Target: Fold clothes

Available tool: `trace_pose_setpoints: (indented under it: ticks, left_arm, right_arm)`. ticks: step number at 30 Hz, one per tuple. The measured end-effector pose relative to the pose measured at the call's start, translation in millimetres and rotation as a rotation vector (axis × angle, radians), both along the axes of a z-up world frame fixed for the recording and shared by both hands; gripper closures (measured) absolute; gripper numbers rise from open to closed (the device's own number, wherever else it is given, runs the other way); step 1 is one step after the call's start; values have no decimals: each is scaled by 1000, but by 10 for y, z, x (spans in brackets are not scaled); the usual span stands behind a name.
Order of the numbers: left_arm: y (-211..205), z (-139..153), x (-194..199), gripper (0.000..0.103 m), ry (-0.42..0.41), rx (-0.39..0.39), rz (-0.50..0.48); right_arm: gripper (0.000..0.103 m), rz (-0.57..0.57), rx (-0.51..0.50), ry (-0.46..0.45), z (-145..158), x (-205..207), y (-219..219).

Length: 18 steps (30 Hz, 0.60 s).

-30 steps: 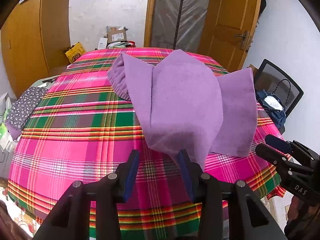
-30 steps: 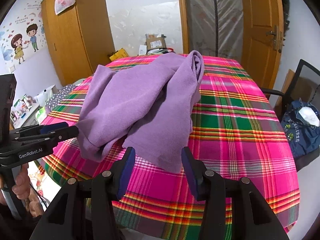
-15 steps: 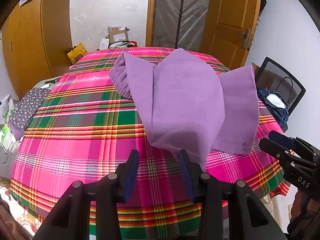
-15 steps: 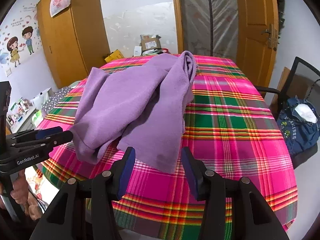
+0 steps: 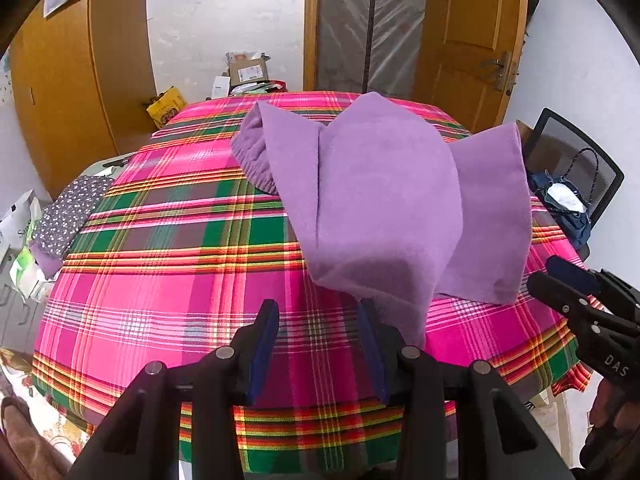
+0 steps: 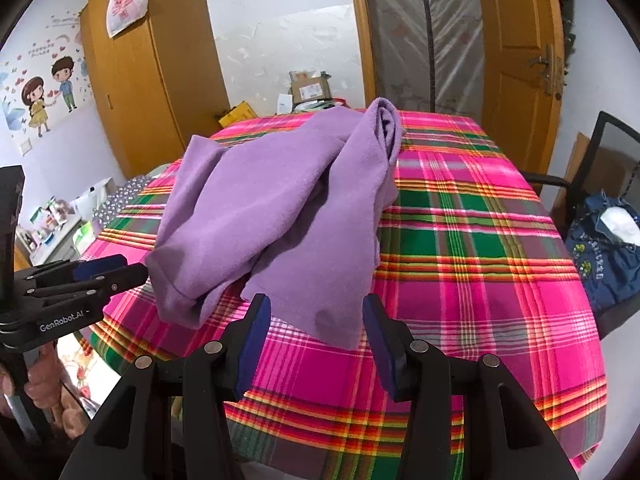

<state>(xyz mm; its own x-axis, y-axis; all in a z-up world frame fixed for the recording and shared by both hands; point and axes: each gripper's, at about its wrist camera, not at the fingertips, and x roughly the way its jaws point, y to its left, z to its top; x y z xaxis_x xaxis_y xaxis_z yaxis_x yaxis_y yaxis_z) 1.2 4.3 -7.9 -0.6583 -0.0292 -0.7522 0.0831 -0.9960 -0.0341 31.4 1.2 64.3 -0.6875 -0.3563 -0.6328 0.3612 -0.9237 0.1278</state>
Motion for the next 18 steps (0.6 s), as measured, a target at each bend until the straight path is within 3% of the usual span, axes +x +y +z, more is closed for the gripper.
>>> trace_pose_setpoints:
  ticks: [10,18]
  left_arm:
    - [12,-18,-8,61,-5,-7,2]
    - [24,-23,-16,61,-1,-7,-2]
  right_arm:
    - [53,13,-38,-31,-30,-39,26]
    - [44,7,-40,-50,-81,-84,58]
